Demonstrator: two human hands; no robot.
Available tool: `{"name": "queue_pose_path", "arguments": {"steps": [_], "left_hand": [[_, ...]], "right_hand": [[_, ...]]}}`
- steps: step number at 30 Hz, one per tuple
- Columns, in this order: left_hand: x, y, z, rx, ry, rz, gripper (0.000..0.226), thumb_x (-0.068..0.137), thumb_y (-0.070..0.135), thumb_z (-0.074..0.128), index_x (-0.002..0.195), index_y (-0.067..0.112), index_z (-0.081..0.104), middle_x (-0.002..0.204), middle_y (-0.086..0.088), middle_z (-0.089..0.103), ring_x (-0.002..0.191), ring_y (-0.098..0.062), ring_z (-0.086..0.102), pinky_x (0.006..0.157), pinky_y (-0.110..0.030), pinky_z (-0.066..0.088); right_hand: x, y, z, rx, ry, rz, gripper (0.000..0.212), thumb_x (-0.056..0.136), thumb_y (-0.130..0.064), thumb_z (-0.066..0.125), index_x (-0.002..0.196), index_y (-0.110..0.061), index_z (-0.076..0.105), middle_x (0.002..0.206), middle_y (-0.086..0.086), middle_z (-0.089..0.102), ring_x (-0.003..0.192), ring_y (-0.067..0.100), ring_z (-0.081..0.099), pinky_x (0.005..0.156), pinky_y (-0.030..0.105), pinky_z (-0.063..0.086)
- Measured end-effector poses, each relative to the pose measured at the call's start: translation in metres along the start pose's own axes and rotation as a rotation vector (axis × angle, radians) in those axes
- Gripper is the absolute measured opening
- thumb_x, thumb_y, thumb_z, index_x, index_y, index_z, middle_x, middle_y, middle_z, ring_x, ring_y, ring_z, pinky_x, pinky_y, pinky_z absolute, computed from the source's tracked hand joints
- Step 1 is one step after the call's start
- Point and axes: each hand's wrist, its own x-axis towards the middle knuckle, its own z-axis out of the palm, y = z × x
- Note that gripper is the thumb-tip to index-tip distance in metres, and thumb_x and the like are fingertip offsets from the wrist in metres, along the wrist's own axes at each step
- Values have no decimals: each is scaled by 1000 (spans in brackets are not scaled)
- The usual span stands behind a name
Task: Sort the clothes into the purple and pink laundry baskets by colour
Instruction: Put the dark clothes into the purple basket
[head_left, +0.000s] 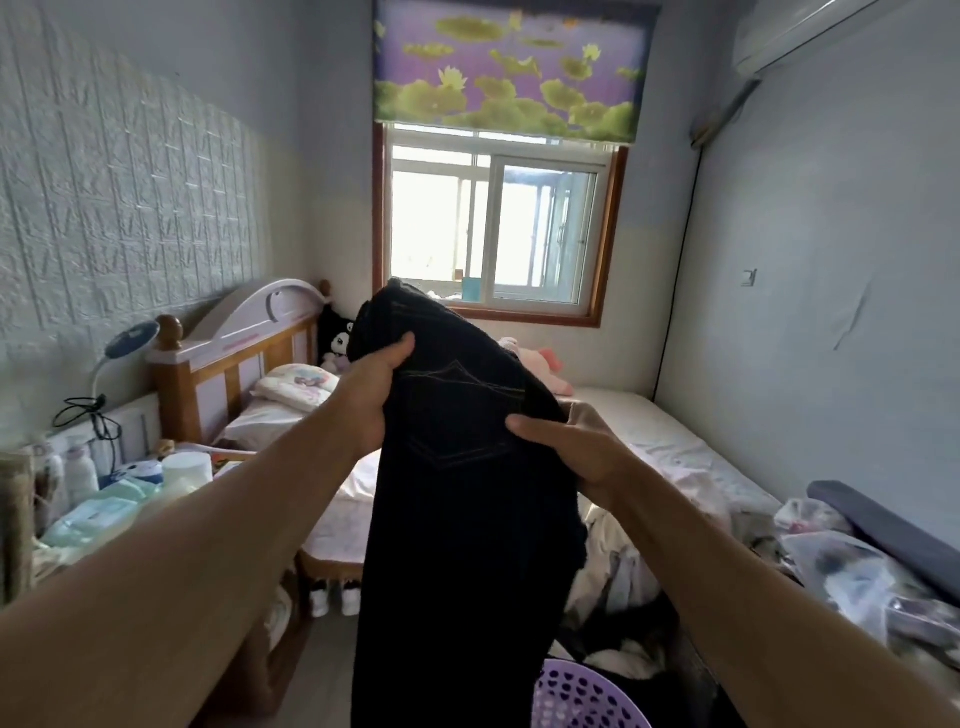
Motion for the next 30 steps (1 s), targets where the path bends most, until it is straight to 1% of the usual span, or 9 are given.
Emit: {"name": "queue_pose_path", "arguments": {"steps": [4, 7, 9, 11, 15, 18, 21, 25, 30], "left_hand": [[3, -9, -12, 455, 167, 129, 53, 96, 46, 47, 130, 6, 52, 119, -9, 62, 109, -26, 59, 93, -32, 46], [3, -15, -16, 671, 209, 198, 48, 98, 44, 44, 114, 0, 57, 92, -8, 62, 81, -21, 58, 62, -17, 47], [5, -11, -16, 569, 196, 173, 40, 97, 39, 48, 107, 2, 56, 77, -4, 54, 66, -15, 52, 47, -15, 44], [6, -6, -17, 353, 178, 58, 43, 93, 39, 54, 112, 1, 59, 75, -7, 61, 64, -20, 60, 50, -24, 51], [3, -17, -35, 60, -171, -20, 44, 92, 53, 41, 100, 16, 63, 78, -1, 74, 70, -13, 71, 57, -25, 56], [-5, -48, -44, 332, -287, -100, 66, 62, 48, 83, 114, 14, 62, 91, 1, 74, 83, -13, 70, 62, -22, 55], [6, -62, -42, 297, -161, -108, 54, 77, 12, 73, 126, 0, 54, 88, -6, 70, 71, -17, 68, 52, -22, 53], [19, -54, -24, 61, -5, -119, 32, 92, 10, 57, 123, 2, 54, 103, -17, 66, 74, -24, 69, 48, -28, 54], [26, -46, -14, 449, 240, 59, 21, 90, 17, 63, 104, 3, 56, 93, -13, 62, 80, -26, 62, 58, -31, 51]], "right_hand": [[7, -11, 4, 42, 286, -129, 37, 71, -5, 79, 99, -15, 56, 90, 3, 65, 77, 14, 65, 70, 26, 58], [11, -19, -1, -88, 346, -148, 50, 69, -15, 82, 107, -17, 49, 93, -4, 57, 83, 12, 60, 74, 28, 56], [9, -24, -11, -95, 170, -42, 63, 71, -9, 79, 121, -15, 43, 105, 4, 56, 91, 18, 62, 72, 30, 58], [6, -25, -21, -26, 41, 28, 66, 73, 4, 73, 129, -13, 42, 115, 11, 55, 96, 26, 64, 73, 35, 60], [5, -21, -22, 144, 245, -73, 48, 79, 12, 63, 121, -9, 51, 100, 10, 62, 84, 22, 65, 66, 32, 60], [14, -19, -24, 292, 365, -71, 42, 81, 8, 64, 119, -7, 53, 103, 14, 64, 83, 22, 65, 55, 28, 58], [20, -14, -38, 302, 295, -36, 75, 79, -1, 71, 142, -9, 31, 124, 14, 54, 94, 26, 63, 64, 33, 60], [14, 12, -45, -297, -14, 113, 114, 66, 11, 74, 146, -31, 5, 134, 6, 34, 119, 32, 47, 92, 40, 52], [14, 23, -51, -468, 98, 12, 92, 68, 8, 74, 141, -32, 36, 138, 5, 43, 121, 29, 48, 97, 40, 49]]}}
